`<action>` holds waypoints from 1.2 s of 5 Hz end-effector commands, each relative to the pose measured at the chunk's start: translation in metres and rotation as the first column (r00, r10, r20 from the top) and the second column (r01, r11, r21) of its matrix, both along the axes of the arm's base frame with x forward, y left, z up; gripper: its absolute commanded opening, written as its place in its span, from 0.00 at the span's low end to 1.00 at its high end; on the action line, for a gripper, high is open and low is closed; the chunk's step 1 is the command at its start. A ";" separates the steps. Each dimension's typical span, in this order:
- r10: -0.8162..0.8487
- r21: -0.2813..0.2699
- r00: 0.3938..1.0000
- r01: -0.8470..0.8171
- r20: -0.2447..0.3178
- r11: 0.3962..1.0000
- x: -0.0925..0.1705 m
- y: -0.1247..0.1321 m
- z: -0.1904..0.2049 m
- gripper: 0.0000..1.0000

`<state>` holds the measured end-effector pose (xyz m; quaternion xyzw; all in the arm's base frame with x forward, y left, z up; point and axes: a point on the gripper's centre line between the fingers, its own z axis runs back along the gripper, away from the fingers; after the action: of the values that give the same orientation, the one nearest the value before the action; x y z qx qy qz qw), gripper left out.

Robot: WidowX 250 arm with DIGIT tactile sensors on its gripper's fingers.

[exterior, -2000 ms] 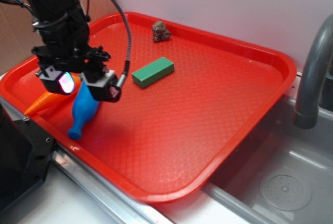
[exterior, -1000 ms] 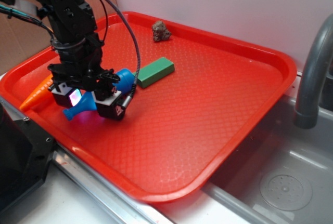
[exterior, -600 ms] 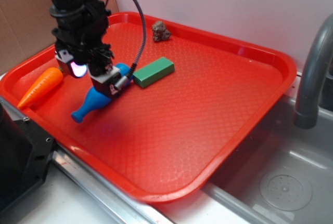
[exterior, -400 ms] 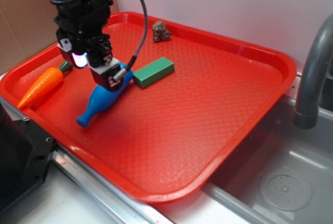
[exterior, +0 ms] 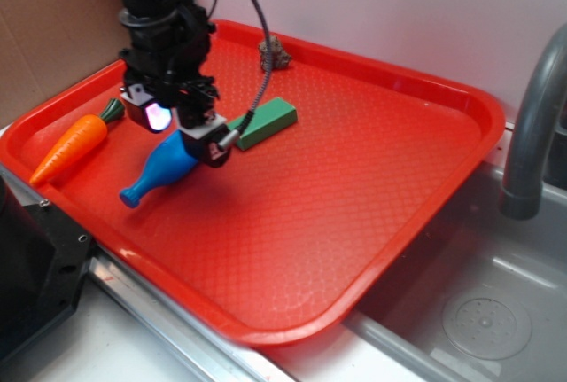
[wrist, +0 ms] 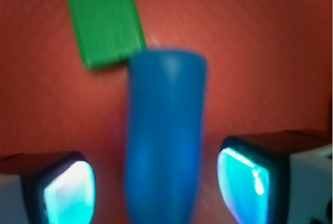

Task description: Grab the blue bottle.

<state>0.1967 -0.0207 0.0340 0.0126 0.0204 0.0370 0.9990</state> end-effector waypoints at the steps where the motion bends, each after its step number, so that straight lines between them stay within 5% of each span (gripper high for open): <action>1: -0.039 -0.029 0.998 0.038 -0.048 0.999 0.001 -0.016 -0.035 0.82; 2: -0.050 -0.028 0.998 0.049 -0.030 0.998 -0.002 -0.012 -0.025 0.00; 4: -0.076 -0.045 0.995 0.079 0.068 0.996 -0.028 -0.003 0.059 0.00; 6: -0.032 0.008 0.997 0.032 0.067 0.999 -0.031 -0.003 0.159 0.00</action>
<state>0.1639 -0.0181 0.1868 0.0174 0.0017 0.0234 0.9996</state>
